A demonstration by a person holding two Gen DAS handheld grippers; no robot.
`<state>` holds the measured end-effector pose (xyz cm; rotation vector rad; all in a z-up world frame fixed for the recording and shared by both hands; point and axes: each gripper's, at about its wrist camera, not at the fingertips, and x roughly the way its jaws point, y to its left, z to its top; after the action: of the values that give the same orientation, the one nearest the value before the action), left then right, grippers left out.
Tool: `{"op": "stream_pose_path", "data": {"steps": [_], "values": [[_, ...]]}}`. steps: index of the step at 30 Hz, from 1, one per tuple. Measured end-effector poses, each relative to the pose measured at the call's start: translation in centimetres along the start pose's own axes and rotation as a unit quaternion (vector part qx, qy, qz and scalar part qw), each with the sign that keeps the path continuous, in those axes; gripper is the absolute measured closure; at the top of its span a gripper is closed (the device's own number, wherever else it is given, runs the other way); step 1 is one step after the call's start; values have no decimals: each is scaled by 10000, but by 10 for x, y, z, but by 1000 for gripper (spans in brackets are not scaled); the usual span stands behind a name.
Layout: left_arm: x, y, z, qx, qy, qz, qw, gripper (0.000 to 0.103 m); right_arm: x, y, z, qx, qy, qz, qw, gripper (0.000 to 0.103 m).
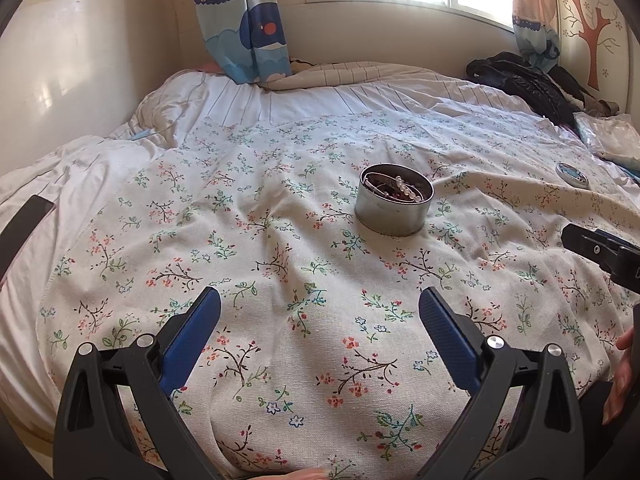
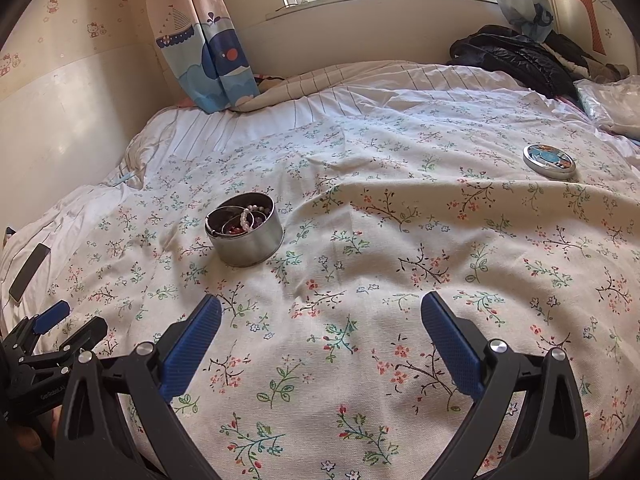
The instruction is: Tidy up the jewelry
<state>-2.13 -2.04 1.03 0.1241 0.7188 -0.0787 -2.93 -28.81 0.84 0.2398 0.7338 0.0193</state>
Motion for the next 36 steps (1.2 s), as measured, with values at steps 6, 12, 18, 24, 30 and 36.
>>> {"op": "stream_pose_path", "data": {"steps": [6, 12, 18, 24, 30, 36], "values": [[0, -1, 1, -8, 2, 6, 10000, 8, 0, -1, 0, -1, -6, -7, 10000, 7], [0, -1, 2, -8, -3, 20, 10000, 8, -3, -1, 0, -4, -31, -54, 10000, 7], [0, -1, 2, -11, -1, 7, 10000, 8, -3, -1, 0, -2, -37, -60, 10000, 7], [0, 0, 2, -48, 0, 6, 10000, 8, -3, -2, 0, -4, -36, -57, 10000, 7], [3, 1, 3, -61, 77, -25, 9999, 7, -3, -1, 0, -4, -40, -58, 10000, 7], [5, 2, 3, -68, 150, -62, 9998, 7, -3, -1, 0, 3, -44, -55, 10000, 7]]}}
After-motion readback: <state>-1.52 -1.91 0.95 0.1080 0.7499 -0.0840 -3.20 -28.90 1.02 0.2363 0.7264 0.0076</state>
